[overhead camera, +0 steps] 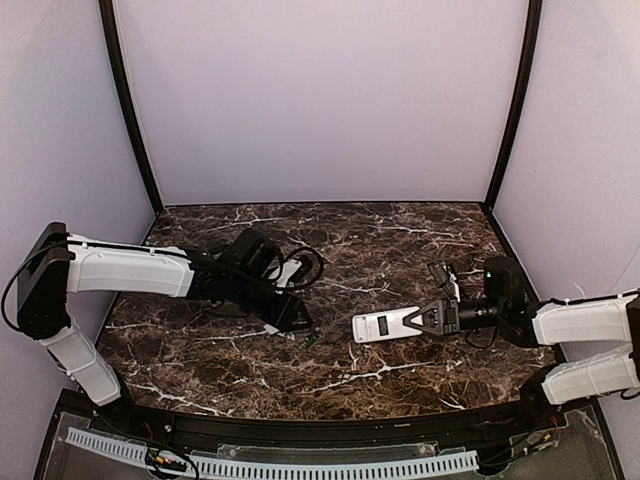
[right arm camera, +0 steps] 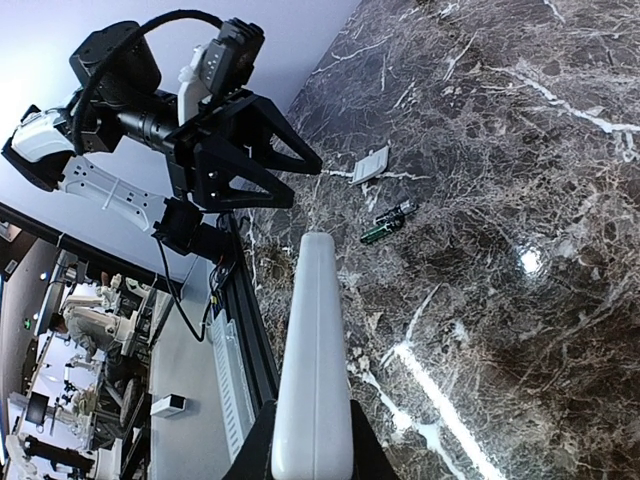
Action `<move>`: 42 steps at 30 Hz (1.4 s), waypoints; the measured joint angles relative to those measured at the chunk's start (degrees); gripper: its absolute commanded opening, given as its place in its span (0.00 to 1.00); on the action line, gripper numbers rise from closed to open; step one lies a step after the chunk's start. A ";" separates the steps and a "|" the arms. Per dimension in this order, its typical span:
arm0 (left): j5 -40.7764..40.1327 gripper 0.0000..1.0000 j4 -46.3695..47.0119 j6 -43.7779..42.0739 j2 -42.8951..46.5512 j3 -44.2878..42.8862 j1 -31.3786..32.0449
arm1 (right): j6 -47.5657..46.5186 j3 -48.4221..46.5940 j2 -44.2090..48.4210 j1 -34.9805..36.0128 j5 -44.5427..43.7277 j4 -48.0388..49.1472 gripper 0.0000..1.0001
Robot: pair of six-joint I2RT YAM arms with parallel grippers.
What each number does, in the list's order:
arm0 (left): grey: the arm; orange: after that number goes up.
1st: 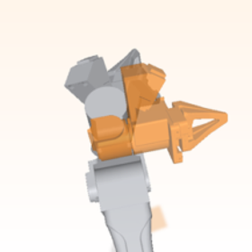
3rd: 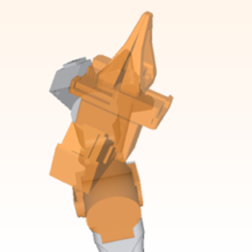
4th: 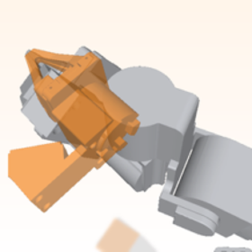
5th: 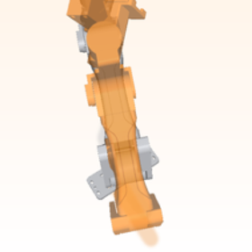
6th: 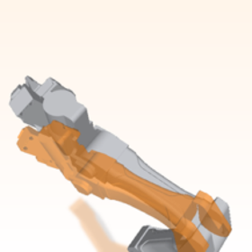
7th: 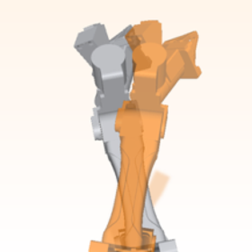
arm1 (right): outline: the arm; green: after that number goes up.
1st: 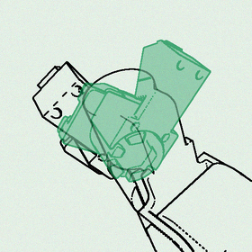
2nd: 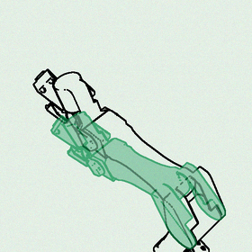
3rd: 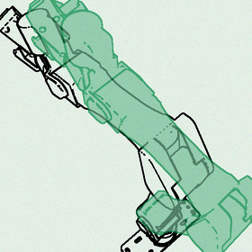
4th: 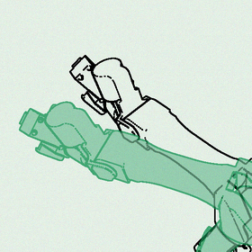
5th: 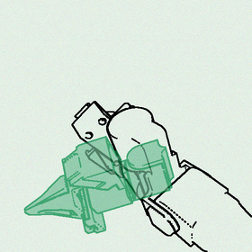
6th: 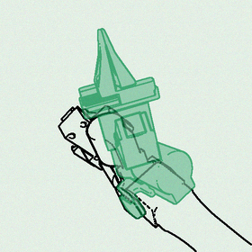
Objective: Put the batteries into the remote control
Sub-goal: Pick up the battery from the center of the board.
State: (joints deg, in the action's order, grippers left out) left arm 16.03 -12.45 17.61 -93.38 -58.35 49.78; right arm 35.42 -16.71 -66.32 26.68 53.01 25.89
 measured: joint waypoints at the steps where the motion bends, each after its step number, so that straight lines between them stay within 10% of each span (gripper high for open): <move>1: 0.37 0.46 0.59 -0.02 0.24 0.00 0.00 | 0.04 0.20 -0.44 0.00 0.00 0.59 0.00; 42: -6.69 0.23 -18.14 -7.91 -20.35 -23.28 2.03 | -0.50 2.16 -0.02 -0.02 -3.69 0.66 0.00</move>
State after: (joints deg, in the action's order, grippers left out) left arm 9.34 -30.59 9.69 -113.73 -81.62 51.81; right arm 34.92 -14.55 -66.35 26.65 49.32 26.55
